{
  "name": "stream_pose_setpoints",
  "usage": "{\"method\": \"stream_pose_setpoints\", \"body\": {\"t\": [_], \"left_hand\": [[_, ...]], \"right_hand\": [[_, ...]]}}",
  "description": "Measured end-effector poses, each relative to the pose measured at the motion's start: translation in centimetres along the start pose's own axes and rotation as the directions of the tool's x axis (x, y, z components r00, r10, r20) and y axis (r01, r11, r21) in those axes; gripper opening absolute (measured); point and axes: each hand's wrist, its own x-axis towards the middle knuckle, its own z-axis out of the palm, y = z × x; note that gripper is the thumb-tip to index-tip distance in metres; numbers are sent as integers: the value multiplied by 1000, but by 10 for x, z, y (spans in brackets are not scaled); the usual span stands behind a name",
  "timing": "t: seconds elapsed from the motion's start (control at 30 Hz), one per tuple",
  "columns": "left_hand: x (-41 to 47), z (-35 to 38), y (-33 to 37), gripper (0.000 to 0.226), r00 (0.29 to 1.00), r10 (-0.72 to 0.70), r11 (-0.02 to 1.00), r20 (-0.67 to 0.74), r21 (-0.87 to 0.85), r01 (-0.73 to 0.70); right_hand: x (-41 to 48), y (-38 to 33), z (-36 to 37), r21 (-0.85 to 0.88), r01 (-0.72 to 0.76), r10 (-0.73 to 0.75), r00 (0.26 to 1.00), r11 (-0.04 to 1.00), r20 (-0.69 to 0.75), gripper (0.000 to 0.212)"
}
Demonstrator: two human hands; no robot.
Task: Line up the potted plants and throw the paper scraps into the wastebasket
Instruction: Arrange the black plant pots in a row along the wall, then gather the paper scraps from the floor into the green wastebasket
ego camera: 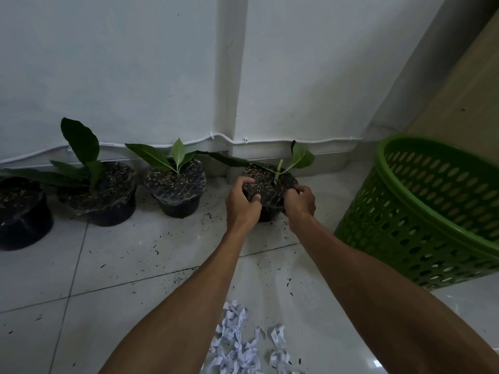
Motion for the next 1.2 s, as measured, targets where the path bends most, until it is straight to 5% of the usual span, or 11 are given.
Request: {"method": "stream_pose_setpoints", "body": {"t": [0.3, 0.47, 0.63, 0.83, 0.9, 1.07, 1.2], "left_hand": [[11, 20, -29, 42, 998, -4, 995, -66, -96, -3], [10, 21, -23, 80, 991, -123, 986, -44, -119, 117], [-11, -12, -27, 66, 984, -177, 977, 5, 122, 175], [-73, -111, -64, 58, 982, -97, 827, 160, 563, -9], [-95, -148, -72, 62, 967, -139, 733, 213, 678, -44], [-147, -216, -69, 76, 923, -285, 501, 259, 861, -87], [-198, -254, -74, 94, 891, -271, 419, 364, 878, -231]], "right_hand": [[25, 15, 10, -75, 176, -172, 983, 982, 57, 48], [32, 4, 11, -196, 159, -105, 961, 968, 256, 57], [6, 17, 1, -311, 445, -400, 895, 840, 199, 57], [-71, 86, -20, -482, 721, -654, 677, 498, 337, 59], [-100, 108, -26, -491, 755, -592, 650, 435, 476, 61], [-152, 152, -44, -530, 800, -123, 578, 280, 807, 76], [-171, 164, -40, -500, 810, -96, 549, 307, 830, 88]]}}
